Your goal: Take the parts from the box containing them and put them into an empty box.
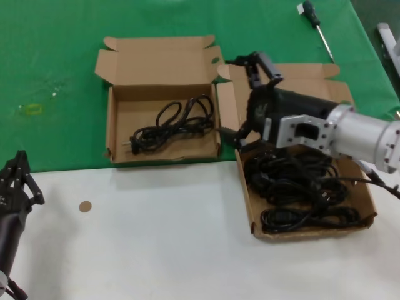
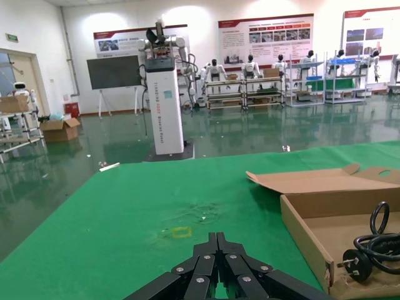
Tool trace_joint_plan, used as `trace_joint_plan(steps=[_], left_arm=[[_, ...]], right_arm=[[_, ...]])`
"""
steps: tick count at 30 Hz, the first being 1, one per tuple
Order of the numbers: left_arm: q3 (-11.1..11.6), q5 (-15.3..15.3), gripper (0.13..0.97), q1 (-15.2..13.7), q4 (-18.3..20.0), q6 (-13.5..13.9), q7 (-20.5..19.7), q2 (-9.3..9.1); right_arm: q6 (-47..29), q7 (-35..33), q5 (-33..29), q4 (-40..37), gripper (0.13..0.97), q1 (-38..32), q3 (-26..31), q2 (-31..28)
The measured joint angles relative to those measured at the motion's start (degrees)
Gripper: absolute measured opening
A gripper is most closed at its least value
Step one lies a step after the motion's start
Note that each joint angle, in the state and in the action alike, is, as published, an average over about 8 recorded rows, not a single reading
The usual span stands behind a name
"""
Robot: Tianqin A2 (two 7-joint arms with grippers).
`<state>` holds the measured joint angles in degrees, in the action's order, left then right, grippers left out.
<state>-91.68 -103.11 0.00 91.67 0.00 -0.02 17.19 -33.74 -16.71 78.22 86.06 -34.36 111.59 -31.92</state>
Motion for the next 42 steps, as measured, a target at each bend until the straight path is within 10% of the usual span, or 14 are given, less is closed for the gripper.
trace_joint_plan(steps=[19, 42], left_arm=[[0.0, 0.0, 0.181, 0.0, 0.0, 0.0, 0.0, 0.0], [0.0, -0.01, 0.513, 0.0, 0.0, 0.0, 0.0, 0.0]], right_arm=[[3.13, 2.51, 2.37, 2.13, 0.965, 4.09, -2.65, 0.0], [12.98, 7.08, 9.62, 3.25, 0.966, 13.82, -8.2, 4.73]])
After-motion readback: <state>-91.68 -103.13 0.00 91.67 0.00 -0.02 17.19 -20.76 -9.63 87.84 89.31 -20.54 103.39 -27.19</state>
